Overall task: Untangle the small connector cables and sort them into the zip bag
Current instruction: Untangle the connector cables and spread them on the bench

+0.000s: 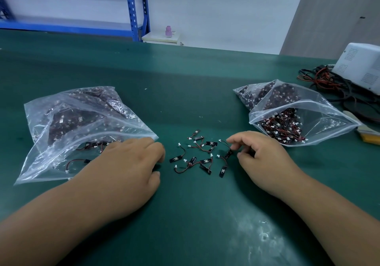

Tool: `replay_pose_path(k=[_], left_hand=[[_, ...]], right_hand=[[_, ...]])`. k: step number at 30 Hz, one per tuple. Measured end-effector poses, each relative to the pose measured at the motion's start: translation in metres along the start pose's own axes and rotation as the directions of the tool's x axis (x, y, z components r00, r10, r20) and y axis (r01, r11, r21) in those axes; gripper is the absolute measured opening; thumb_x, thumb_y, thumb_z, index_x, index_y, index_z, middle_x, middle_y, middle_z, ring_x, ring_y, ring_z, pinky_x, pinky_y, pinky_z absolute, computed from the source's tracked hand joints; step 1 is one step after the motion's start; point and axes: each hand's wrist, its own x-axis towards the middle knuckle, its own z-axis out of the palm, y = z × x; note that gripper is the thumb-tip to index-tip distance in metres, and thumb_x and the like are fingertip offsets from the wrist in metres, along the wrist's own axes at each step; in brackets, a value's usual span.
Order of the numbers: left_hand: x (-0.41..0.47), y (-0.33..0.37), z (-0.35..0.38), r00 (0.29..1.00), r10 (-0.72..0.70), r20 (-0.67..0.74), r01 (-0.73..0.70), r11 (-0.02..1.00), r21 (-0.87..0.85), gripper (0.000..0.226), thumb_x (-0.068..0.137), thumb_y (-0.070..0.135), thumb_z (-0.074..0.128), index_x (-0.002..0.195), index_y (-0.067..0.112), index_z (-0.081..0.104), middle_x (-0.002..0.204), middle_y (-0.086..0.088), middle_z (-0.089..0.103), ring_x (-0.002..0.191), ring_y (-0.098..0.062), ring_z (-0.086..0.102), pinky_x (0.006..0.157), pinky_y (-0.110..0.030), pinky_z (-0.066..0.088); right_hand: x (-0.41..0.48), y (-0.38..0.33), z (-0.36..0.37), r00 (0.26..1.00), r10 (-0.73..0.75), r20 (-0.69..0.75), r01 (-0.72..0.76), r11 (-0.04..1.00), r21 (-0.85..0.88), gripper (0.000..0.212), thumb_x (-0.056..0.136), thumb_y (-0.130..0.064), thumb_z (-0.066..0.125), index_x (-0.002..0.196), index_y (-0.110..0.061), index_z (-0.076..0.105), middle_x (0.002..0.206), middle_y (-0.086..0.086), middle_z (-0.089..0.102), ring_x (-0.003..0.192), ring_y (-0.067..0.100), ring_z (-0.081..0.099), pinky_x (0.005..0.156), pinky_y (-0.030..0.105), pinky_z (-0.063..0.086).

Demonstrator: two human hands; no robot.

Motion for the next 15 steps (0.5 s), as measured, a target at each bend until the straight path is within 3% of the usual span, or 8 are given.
replay_pose_path(k=[8,15], left_hand=[[-0.0009,0.0029,-0.0056,0.999,-0.031,-0.011,0.031,0.999,0.031,0.017,0.086,0.034,0.043,0.102,0.038,0.04,0.096,0.018,0.047,0.095,-0.008,0.048,0.089,-0.03,0.039],[0.0006,-0.0016,-0.0016,1.0,-0.014,-0.013,0.014,1.0,0.007,0.022,0.086,0.026,0.046,0.103,0.039,0.044,0.096,0.019,0.048,0.094,-0.009,0.05,0.089,-0.033,0.042]], right_hand=[[-0.0003,-0.001,-0.0002,1.0,0.001,0.014,-0.001,1.0,0.01,0.053,0.08,0.007,0.059,0.096,-0.043,0.064,0.091,-0.016,0.065,0.081,0.008,0.058,0.069,0.009,0.041],[-0.0006,-0.0001,0.0,1.0,-0.001,0.019,0.0,1.0,0.021,0.046,0.081,0.005,0.061,0.097,-0.038,0.068,0.091,-0.016,0.064,0.082,0.009,0.058,0.07,0.008,0.041]])
